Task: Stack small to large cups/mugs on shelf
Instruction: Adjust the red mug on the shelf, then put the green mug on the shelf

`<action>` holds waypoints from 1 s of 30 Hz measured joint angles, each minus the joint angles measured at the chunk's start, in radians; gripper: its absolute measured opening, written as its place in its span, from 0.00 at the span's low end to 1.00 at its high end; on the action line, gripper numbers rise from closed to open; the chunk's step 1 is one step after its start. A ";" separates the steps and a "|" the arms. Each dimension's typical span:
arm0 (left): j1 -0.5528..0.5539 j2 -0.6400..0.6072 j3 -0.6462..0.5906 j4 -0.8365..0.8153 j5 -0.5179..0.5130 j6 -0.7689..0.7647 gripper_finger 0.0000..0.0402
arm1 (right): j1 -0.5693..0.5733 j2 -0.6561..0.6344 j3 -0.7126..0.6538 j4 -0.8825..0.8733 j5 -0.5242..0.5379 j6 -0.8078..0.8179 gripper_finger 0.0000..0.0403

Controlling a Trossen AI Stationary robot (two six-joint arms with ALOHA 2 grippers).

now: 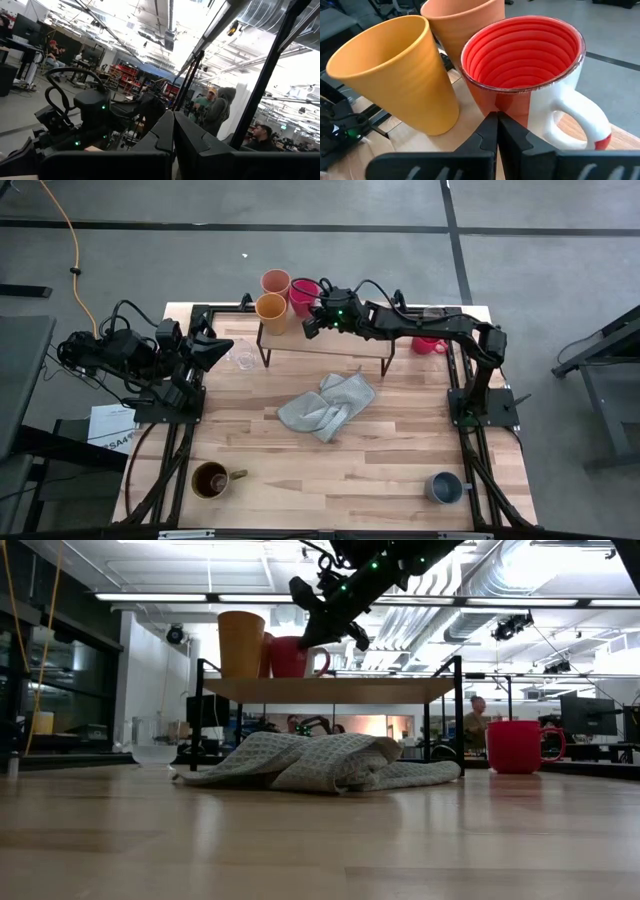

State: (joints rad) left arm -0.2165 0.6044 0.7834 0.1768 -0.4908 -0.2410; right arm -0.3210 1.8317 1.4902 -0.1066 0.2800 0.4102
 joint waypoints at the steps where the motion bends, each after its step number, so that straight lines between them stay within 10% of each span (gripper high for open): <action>1: 0.000 0.000 0.000 0.000 0.000 0.000 0.00 | 0.000 0.000 0.000 0.000 -0.002 -0.003 0.00; 19: 0.000 0.000 0.000 -0.031 0.000 0.000 0.00 | 0.235 -0.522 0.000 -0.626 -0.160 -0.254 0.00; 30: 0.000 0.000 0.000 -0.058 0.003 -0.026 0.00 | 0.574 -0.782 0.000 -0.608 0.007 -0.262 0.00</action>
State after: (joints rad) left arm -0.2162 0.6047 0.7834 0.1188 -0.4873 -0.2667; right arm 0.2529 1.0499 1.4906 -0.7149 0.2874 0.1486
